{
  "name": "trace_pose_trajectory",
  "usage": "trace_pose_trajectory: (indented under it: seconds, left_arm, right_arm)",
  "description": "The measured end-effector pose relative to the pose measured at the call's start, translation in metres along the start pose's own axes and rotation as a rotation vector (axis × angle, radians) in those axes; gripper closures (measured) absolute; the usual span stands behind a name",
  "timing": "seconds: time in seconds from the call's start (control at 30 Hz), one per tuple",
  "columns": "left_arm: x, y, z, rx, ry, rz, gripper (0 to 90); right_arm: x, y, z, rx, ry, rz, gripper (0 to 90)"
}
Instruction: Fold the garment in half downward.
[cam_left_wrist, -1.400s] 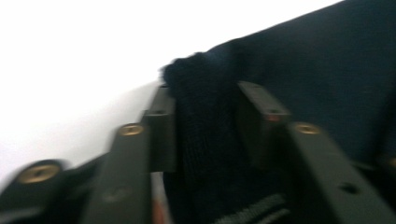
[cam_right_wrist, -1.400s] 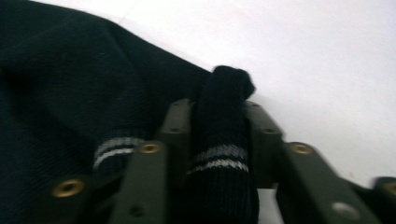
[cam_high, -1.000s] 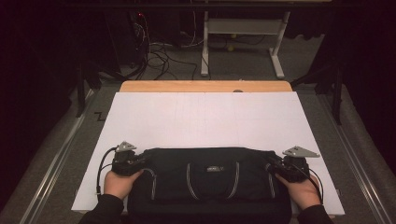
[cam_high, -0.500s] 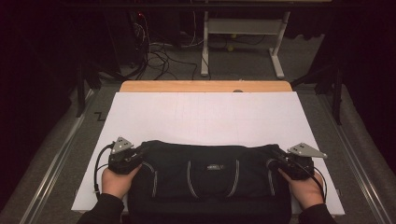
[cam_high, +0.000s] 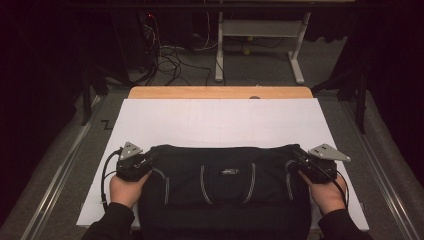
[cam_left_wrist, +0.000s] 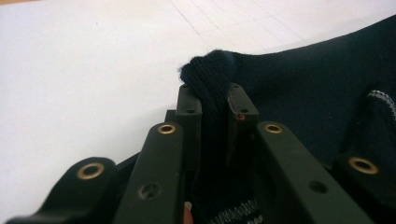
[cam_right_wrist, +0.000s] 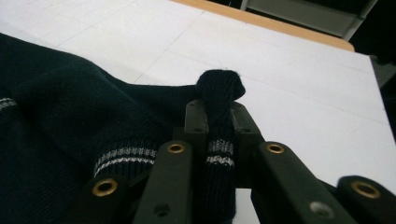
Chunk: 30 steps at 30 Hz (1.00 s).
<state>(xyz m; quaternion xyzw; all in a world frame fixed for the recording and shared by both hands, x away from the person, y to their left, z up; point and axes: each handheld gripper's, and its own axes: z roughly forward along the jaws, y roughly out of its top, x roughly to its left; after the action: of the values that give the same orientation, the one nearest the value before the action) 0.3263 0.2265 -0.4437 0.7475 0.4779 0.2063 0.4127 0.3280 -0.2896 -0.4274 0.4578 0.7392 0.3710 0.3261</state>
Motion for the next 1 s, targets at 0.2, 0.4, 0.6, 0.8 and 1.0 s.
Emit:
trace_pose_trajectory:
  seconds: [0.2,0.4,0.6,0.8,1.0]
  left_arm:
    - [0.007,0.003,0.011,0.015,0.013,-0.002,74.9]
    - [0.013,0.008,0.02,0.025,0.023,-0.024,74.9]
    - [0.021,0.018,0.036,0.044,0.043,-0.026,74.9]
    - [0.026,0.025,0.052,0.07,0.066,-0.01,74.8]
    - [0.032,0.035,0.059,0.042,0.079,-0.049,74.8]
  right_arm:
    - [-0.003,0.005,0.013,0.007,-0.018,-0.001,81.9]
    - [-0.005,0.013,0.027,0.018,-0.042,-0.01,81.9]
    - [-0.01,0.023,0.044,0.014,-0.065,-0.023,81.9]
    - [-0.018,0.029,0.067,0.02,-0.081,-0.015,81.9]
    - [-0.024,0.036,0.082,0.022,-0.104,0.004,81.9]
